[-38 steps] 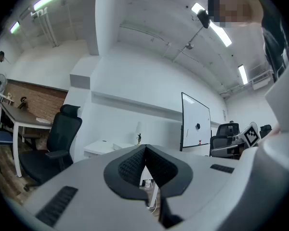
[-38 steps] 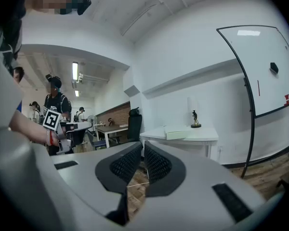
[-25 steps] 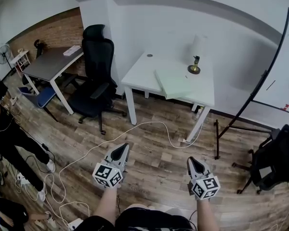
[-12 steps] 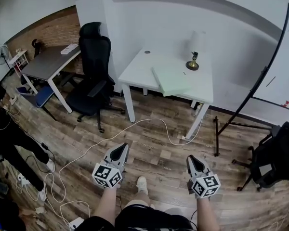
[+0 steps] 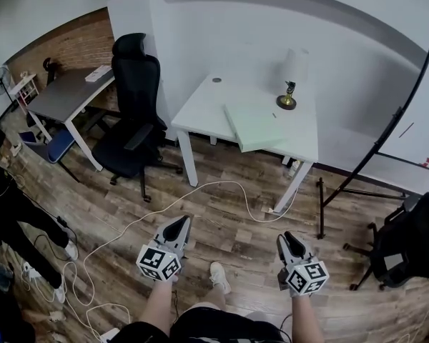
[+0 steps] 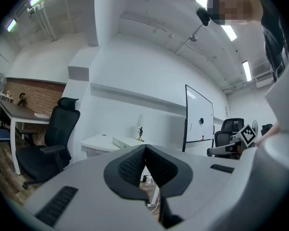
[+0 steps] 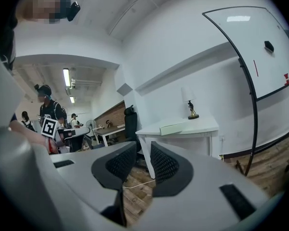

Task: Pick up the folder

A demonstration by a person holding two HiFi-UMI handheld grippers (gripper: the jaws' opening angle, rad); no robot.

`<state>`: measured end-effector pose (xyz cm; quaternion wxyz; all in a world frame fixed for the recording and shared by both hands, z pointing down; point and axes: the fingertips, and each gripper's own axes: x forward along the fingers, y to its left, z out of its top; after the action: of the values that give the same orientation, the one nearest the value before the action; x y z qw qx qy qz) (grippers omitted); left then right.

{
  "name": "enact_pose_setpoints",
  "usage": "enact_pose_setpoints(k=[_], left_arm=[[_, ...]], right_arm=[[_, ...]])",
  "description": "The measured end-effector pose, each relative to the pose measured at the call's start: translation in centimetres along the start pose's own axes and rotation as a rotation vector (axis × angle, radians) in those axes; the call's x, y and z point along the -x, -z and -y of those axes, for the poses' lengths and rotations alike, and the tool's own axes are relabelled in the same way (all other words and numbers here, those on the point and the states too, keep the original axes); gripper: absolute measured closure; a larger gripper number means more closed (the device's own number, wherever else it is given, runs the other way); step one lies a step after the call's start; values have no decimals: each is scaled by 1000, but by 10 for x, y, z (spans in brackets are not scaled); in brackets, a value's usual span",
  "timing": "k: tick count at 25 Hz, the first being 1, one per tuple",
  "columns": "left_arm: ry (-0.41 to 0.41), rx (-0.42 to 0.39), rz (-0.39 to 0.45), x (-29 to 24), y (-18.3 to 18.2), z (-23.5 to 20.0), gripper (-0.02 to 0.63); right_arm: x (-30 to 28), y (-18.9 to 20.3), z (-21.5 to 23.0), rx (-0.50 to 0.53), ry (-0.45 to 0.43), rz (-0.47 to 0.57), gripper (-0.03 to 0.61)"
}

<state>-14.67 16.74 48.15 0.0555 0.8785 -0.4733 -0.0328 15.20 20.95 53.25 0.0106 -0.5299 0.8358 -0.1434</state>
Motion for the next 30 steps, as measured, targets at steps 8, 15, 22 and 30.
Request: enact_pose_setpoints(k=[8, 15, 22, 30], left_arm=[[10, 12, -18, -56, 3, -27, 600], [31, 9, -30, -115, 1, -53, 600], [58, 10, -44, -175, 3, -77, 600], [80, 20, -58, -234, 11, -103, 600]], right_arm=[[-51, -10, 27, -36, 3, -22, 439], [-100, -25, 56, -77, 12, -16, 422], [-149, -33, 87, -112, 35, -22, 413], [-207, -35, 115, -148, 43, -56, 399]])
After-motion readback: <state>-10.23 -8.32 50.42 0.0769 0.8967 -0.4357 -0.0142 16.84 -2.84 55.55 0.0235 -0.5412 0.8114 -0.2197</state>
